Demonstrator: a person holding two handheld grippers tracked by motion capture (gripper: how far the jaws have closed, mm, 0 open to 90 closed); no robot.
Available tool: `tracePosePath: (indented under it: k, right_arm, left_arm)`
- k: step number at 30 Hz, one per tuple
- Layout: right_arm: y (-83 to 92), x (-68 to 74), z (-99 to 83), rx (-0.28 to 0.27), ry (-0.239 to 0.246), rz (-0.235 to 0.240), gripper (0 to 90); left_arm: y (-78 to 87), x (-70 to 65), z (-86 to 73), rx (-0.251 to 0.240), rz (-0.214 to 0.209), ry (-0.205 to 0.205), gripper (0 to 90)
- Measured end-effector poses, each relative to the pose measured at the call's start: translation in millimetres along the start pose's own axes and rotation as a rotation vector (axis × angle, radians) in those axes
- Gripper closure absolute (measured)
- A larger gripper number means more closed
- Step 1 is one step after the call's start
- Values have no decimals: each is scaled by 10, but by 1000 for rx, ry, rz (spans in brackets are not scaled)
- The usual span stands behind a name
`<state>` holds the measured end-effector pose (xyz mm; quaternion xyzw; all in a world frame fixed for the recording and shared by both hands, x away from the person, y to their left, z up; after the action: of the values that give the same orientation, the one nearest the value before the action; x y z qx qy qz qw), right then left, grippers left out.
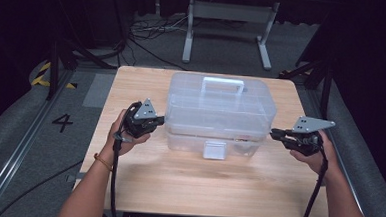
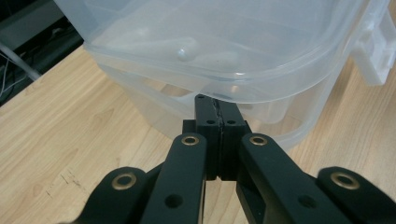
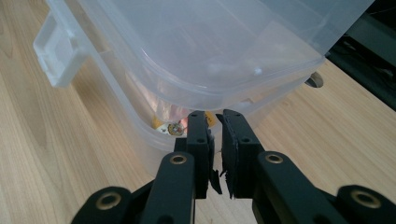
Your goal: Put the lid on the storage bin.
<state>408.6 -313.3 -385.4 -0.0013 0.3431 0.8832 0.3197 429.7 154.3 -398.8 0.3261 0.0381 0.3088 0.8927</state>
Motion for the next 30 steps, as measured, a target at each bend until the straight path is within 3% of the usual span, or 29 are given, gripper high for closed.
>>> tracePosePath:
  k: [12,20,30]
  right_arm:
    - [-65,30,-32,40,2,16,819]
    - [-60,43,-41,37,14,24,810]
    - [-76,93,-61,84,51,46,797]
  left_arm:
    - [-33,-26,-40,31,1,-15,900]
    - [-5,-23,-50,34,4,-15,900]
    - [-54,-39,-109,89,12,-39,900]
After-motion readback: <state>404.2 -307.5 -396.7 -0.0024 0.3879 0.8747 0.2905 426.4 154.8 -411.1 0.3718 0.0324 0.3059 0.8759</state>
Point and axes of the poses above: each handheld gripper's, and its own axes: y roughly backward along the jaws, z roughly out of its top, x roughly to its left, the point moved 2 cm from there along -y, roughly forward along the jaws, and after that the axes turned 2 degrees about y, right-handed, at the moved point
